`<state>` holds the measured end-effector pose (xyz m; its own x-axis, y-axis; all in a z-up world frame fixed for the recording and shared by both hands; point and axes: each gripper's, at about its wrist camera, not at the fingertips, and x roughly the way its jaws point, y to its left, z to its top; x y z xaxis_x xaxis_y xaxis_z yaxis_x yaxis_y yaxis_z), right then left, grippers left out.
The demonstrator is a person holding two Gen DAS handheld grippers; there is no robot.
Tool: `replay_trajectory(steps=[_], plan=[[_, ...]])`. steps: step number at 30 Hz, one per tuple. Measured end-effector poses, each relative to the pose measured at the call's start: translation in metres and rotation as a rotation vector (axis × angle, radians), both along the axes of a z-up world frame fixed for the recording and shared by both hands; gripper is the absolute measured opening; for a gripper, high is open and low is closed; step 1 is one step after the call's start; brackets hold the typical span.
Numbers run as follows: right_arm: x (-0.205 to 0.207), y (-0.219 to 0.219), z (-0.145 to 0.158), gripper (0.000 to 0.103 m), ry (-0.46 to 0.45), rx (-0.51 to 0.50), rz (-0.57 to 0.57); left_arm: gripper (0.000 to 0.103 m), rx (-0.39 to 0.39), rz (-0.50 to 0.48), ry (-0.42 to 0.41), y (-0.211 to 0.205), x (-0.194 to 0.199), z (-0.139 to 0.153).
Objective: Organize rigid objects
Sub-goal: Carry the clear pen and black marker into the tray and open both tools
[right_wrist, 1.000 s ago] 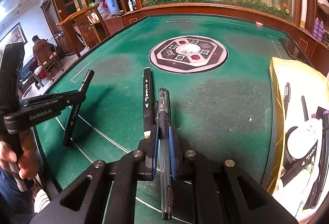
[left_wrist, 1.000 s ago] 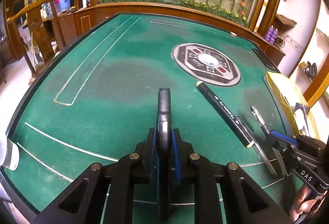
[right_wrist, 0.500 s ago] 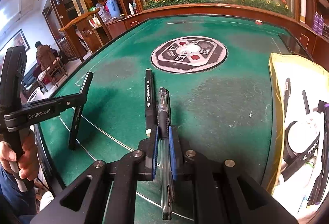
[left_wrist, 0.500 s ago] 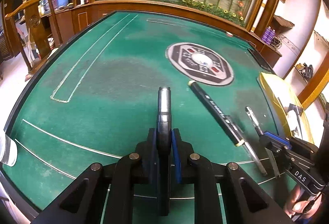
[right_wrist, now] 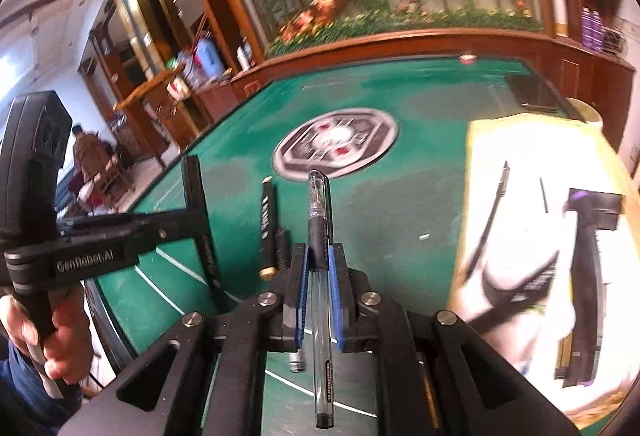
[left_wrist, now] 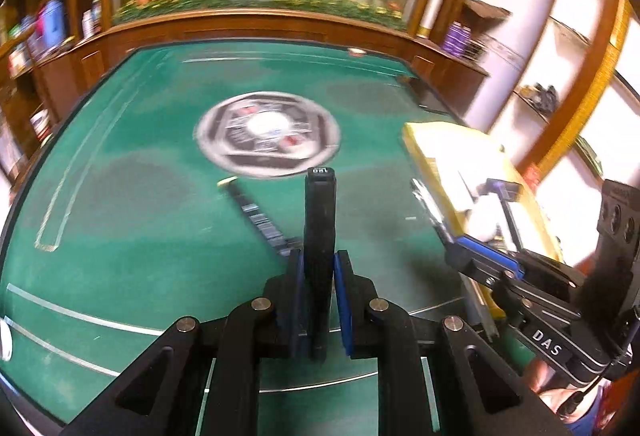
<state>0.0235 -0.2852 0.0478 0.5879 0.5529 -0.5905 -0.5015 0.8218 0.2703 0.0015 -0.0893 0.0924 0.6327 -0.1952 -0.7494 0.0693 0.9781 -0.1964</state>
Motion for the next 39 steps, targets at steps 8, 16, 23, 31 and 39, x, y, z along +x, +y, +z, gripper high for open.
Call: replay_trajectory(steps=[8, 16, 23, 31, 39], plan=[[0.005, -0.085, 0.013, 0.010, -0.025, 0.052, -0.204, 0.015, -0.055, -0.172, 0.008, -0.085, 0.024, 0.024], [0.019, -0.144, -0.002, 0.010, 0.019, 0.070, -0.352, 0.016, -0.016, -0.256, 0.022, -0.152, 0.045, 0.030], [0.028, -0.162, -0.017, 0.010, 0.055, 0.059, -0.394, 0.015, -0.005, -0.297, 0.058, -0.183, 0.065, 0.025], [0.034, -0.159, -0.025, 0.010, 0.079, 0.035, -0.383, 0.015, 0.011, -0.309, 0.109, -0.203, 0.080, 0.006], [0.034, -0.146, -0.024, 0.010, 0.067, 0.002, -0.359, 0.015, 0.007, -0.298, 0.106, -0.189, 0.073, 0.001]])
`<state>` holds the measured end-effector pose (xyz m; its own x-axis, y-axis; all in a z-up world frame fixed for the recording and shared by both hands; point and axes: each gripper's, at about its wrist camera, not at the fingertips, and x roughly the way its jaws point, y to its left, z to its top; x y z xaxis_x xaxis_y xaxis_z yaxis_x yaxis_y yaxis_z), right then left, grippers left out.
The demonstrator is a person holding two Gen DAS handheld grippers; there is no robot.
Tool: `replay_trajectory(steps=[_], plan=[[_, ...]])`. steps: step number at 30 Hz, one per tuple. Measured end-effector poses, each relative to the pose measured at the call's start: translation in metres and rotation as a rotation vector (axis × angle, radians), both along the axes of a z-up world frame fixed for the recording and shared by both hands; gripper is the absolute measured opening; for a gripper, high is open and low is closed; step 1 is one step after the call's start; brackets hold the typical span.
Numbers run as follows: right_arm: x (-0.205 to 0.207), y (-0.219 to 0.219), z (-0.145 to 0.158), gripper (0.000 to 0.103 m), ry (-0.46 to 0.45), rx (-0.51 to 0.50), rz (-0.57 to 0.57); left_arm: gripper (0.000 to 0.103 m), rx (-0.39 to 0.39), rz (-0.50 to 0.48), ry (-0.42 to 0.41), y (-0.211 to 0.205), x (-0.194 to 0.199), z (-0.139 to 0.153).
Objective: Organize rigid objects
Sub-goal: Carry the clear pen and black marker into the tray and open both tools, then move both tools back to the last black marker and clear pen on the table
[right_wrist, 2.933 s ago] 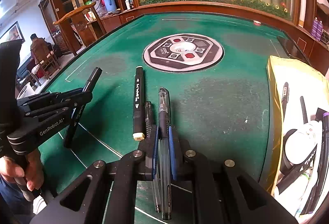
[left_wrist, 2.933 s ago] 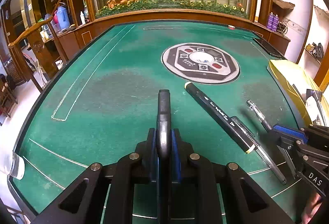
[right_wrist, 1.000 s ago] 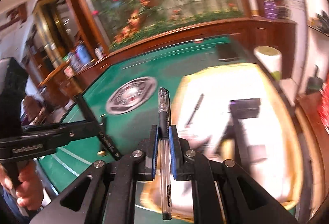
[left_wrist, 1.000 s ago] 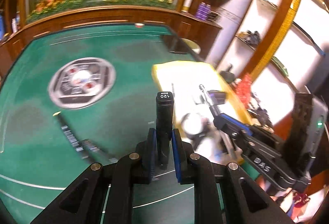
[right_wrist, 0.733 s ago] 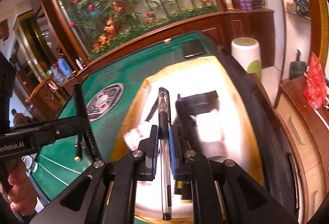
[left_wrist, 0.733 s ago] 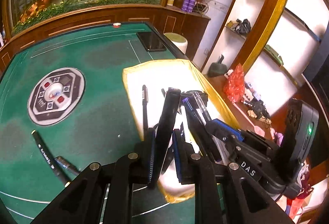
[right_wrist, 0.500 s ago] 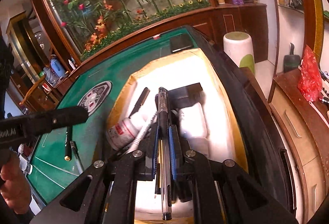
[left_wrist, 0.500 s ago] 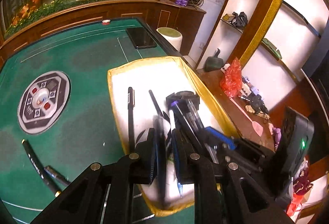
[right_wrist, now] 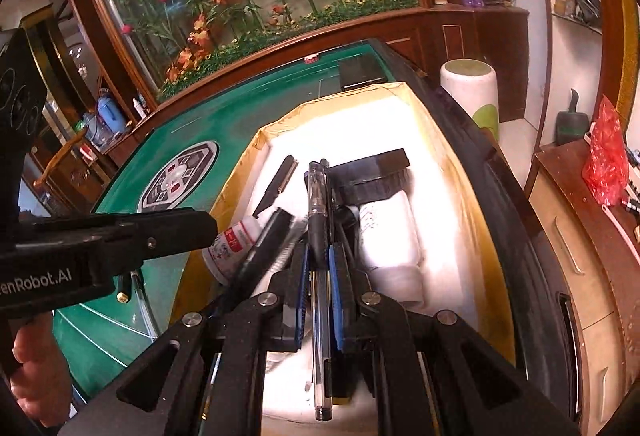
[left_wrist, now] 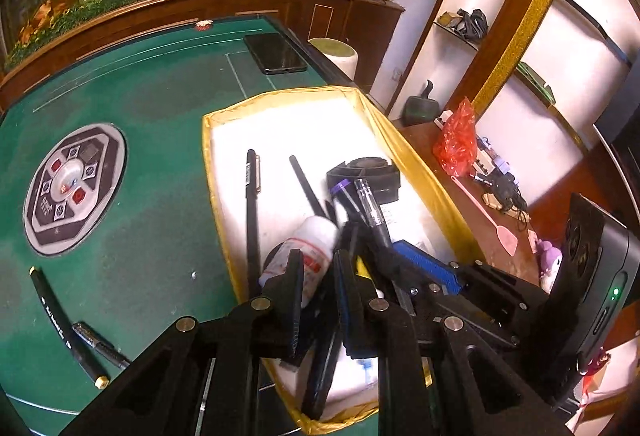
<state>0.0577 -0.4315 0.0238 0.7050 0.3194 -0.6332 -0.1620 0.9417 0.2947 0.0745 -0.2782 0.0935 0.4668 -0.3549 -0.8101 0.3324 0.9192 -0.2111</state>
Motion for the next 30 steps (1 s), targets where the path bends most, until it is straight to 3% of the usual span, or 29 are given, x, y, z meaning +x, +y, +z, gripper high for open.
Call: replay_trajectory(steps=[7, 11, 18, 25, 29, 30], plan=[[-0.001, 0.006, -0.004, 0.012, 0.021, -0.013, 0.001, 0.015, -0.033, 0.041, 0.008, 0.028, -0.005, -0.003], [-0.007, 0.008, 0.003, 0.030, 0.000, -0.025, -0.012, 0.015, -0.047, 0.062, 0.014, 0.044, -0.008, -0.006], [-0.016, 0.014, 0.016, 0.031, -0.032, -0.044, -0.012, 0.015, -0.080, 0.100, 0.012, 0.074, -0.012, -0.007], [-0.024, 0.042, 0.028, 0.031, -0.053, -0.043, 0.061, 0.015, -0.104, 0.151, 0.013, 0.107, -0.016, -0.010], [-0.027, 0.063, 0.032, 0.042, -0.062, -0.050, 0.131, 0.016, -0.108, 0.193, 0.020, 0.127, -0.018, -0.015], [-0.028, 0.069, 0.033, 0.043, -0.063, -0.050, 0.149, 0.023, -0.107, 0.210, 0.025, 0.134, -0.018, -0.017]])
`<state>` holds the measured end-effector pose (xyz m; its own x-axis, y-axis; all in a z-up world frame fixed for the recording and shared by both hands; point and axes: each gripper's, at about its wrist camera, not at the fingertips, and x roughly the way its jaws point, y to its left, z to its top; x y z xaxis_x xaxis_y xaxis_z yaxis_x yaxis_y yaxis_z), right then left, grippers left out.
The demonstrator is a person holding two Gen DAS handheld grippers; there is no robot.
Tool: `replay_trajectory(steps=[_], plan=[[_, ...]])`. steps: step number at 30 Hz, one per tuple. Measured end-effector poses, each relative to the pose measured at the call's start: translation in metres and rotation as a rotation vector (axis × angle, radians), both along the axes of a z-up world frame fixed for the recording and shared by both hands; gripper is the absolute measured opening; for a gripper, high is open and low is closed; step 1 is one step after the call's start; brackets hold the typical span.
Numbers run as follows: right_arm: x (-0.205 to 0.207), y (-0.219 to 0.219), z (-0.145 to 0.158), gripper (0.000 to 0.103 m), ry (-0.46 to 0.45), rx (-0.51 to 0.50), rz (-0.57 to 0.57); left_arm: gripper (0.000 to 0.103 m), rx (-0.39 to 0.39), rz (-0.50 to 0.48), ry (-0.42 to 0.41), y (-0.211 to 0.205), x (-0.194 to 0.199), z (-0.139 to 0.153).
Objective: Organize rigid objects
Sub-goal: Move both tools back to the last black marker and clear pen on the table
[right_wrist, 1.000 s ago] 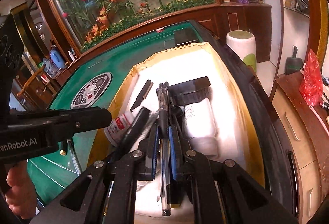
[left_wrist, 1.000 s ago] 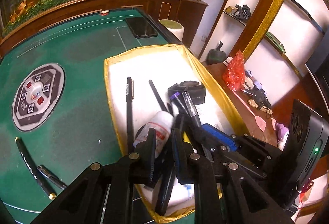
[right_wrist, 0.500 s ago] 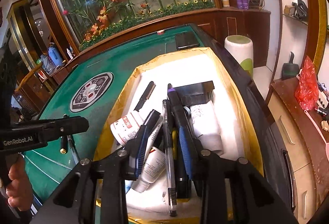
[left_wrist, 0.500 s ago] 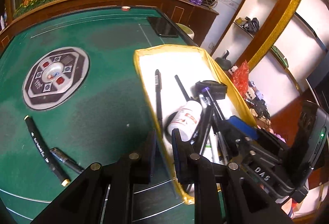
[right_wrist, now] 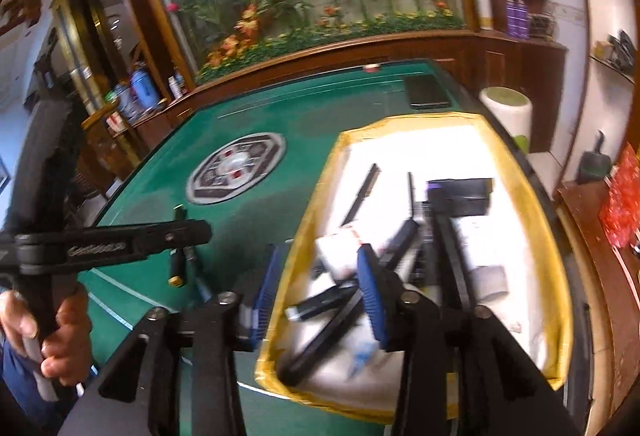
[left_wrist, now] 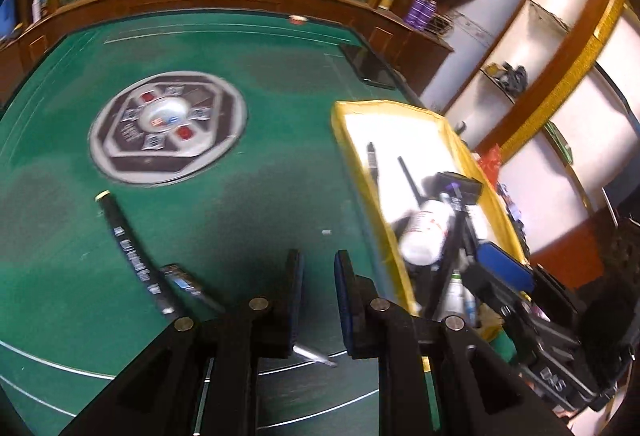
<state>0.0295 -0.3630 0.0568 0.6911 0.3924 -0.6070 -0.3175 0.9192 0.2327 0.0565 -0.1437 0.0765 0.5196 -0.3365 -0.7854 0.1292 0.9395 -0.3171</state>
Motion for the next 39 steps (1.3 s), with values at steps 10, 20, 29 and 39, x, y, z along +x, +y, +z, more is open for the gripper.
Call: replay_trajectory(steps=[10, 20, 29, 39], plan=[[-0.008, 0.037, -0.004, 0.044, 0.006, -0.012, 0.111, 0.046, 0.005, 0.240, 0.063, 0.082, 0.005, -0.014], [-0.012, 0.048, -0.012, 0.044, 0.025, -0.018, 0.148, 0.042, 0.074, 0.300, 0.130, 0.091, 0.036, -0.047], [-0.008, 0.071, -0.023, 0.044, 0.066, -0.036, 0.197, 0.015, 0.125, 0.265, 0.117, 0.100, 0.029, -0.059], [0.011, 0.134, -0.044, 0.044, 0.113, -0.168, 0.327, 0.015, 0.128, 0.230, 0.067, 0.125, -0.012, -0.060]])
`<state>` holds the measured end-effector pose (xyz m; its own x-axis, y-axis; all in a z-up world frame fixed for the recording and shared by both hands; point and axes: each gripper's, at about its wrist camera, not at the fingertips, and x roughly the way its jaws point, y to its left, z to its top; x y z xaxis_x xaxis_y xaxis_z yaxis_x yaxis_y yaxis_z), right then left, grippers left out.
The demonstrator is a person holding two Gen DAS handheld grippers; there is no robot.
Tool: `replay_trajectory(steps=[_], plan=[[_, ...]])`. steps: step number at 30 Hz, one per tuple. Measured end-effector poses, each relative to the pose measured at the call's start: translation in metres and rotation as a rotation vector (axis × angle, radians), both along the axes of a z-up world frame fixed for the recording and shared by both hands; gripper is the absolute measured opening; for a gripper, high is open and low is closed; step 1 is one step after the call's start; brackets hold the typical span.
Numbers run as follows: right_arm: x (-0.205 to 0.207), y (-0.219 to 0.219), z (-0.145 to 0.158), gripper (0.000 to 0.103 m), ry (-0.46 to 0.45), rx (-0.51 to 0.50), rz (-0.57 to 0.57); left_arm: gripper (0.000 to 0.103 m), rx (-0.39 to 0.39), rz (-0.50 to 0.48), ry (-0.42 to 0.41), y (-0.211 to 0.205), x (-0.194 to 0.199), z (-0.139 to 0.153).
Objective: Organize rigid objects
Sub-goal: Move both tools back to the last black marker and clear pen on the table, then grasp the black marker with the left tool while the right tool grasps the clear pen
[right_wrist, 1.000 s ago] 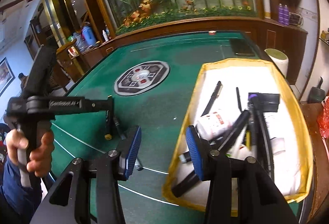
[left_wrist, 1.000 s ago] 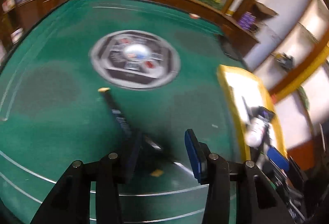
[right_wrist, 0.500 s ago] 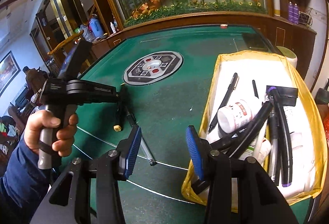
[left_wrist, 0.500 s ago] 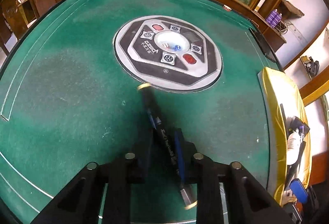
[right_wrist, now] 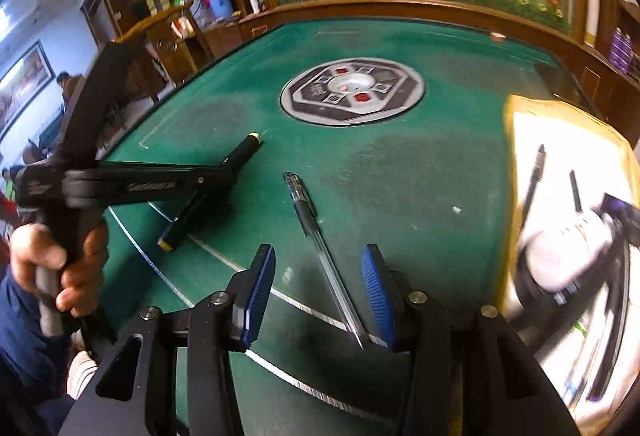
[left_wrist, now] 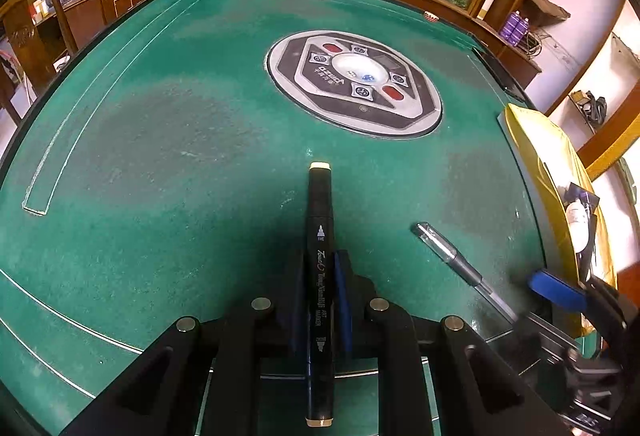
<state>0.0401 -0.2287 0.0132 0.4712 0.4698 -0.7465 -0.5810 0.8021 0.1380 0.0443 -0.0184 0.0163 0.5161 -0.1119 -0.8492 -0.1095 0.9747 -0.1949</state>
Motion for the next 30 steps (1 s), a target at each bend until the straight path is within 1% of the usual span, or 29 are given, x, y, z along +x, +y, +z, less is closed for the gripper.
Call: replay_trajectory(steps=[4, 5, 7, 8, 9, 10, 11, 15, 19, 20, 24, 30], plan=[[0.016, 0.022, -0.010, 0.043, 0.015, -0.059, 0.027, 0.015, 0.056, -0.015, -0.022, -0.007, -0.003, 0.000], [0.020, 0.025, -0.014, 0.038, 0.022, -0.077, 0.029, 0.015, 0.064, -0.016, -0.027, -0.008, -0.004, 0.000], [0.024, 0.030, -0.020, 0.035, 0.043, -0.096, 0.027, 0.015, 0.071, -0.017, -0.039, -0.008, -0.005, 0.000], [0.024, 0.032, -0.020, 0.033, 0.032, -0.103, 0.032, 0.015, 0.073, -0.019, -0.045, -0.008, -0.006, 0.000], [0.023, 0.035, -0.021, 0.029, 0.018, -0.122, 0.038, 0.015, 0.076, -0.022, -0.051, -0.008, -0.006, -0.001], [0.020, 0.040, -0.021, 0.015, -0.005, -0.157, 0.041, 0.016, 0.079, -0.023, -0.055, -0.009, -0.007, -0.001], [0.019, 0.044, -0.021, 0.010, -0.021, -0.180, 0.043, 0.016, 0.081, -0.022, -0.057, -0.009, -0.007, -0.001], [0.018, 0.048, -0.022, 0.009, -0.026, -0.174, 0.025, 0.015, 0.117, -0.025, -0.071, -0.014, -0.009, -0.002], [0.017, 0.041, -0.021, 0.009, 0.001, -0.087, -0.010, 0.015, 0.144, -0.021, -0.083, -0.018, -0.012, -0.002], [0.016, 0.038, -0.019, 0.009, 0.008, -0.056, -0.019, 0.015, 0.143, -0.019, -0.083, -0.018, -0.012, -0.002], [0.013, 0.030, -0.014, 0.009, 0.018, 0.000, -0.038, 0.015, 0.131, -0.030, -0.083, -0.022, -0.018, -0.001], [0.006, 0.029, -0.010, 0.009, 0.022, 0.021, -0.039, 0.015, 0.146, -0.037, -0.098, -0.029, -0.026, 0.003]])
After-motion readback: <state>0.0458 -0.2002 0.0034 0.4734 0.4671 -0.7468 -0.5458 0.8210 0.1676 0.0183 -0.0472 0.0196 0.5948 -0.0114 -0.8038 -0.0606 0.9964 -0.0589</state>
